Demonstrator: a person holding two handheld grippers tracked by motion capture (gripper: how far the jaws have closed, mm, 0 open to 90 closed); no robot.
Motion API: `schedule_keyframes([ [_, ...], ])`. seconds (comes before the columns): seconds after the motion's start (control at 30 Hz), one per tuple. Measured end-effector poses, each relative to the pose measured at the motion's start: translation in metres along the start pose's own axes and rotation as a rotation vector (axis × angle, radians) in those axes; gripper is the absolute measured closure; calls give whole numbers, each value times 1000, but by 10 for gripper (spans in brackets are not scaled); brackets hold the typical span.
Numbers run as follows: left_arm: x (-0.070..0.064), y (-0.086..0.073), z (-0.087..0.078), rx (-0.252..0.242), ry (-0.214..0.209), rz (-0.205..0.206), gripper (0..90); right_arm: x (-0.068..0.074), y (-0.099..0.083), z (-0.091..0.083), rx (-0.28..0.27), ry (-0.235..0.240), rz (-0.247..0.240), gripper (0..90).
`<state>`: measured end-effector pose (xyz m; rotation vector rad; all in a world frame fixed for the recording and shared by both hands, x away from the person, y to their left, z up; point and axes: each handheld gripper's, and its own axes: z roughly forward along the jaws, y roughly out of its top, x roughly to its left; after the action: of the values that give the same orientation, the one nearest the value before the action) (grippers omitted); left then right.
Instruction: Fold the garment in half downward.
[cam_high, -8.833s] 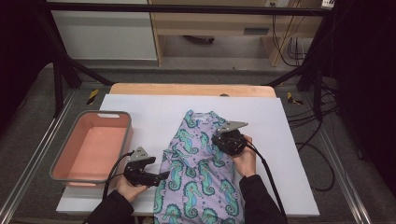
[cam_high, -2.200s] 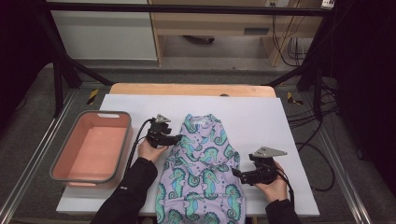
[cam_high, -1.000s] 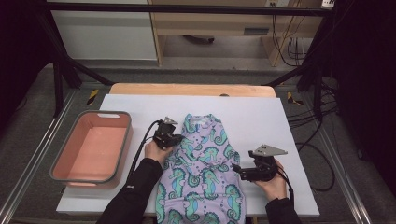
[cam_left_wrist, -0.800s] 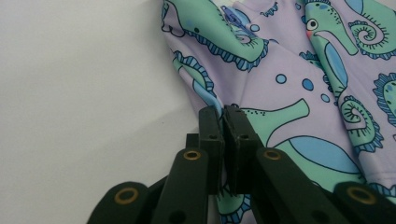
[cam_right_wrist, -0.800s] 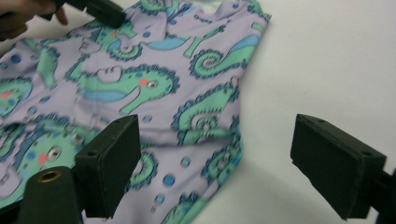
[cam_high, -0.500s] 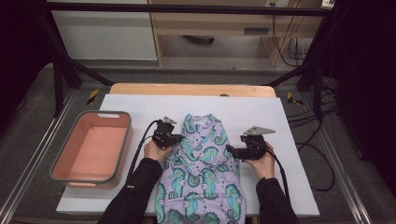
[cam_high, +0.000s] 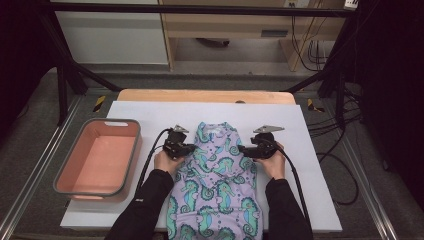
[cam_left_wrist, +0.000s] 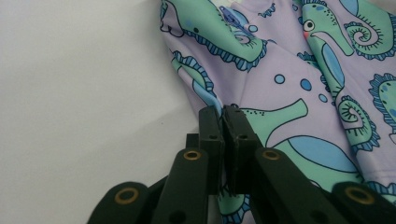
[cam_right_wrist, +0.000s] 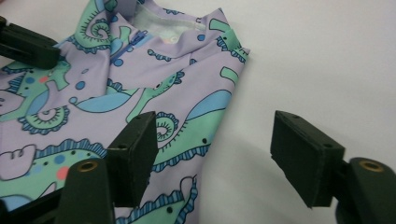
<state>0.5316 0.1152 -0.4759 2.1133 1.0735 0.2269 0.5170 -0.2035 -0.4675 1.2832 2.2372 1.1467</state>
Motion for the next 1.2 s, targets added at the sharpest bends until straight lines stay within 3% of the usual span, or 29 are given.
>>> schedule_keyframes([
  [0.4,0,0,0,-4,-3,0,861,-1,3,22,58,18,-17,527],
  [0.7,0,0,0,1,-4,-14,861,6,3,21,97,32,-41,705],
  [0.83,2,3,0,15,-11,-23,862,4,3,21,100,42,-13,836],
  [1.0,1,6,-3,20,-11,-20,865,5,4,20,95,41,2,860],
  [1.2,1,17,-19,-46,-19,-22,868,4,13,11,52,38,19,869],
])
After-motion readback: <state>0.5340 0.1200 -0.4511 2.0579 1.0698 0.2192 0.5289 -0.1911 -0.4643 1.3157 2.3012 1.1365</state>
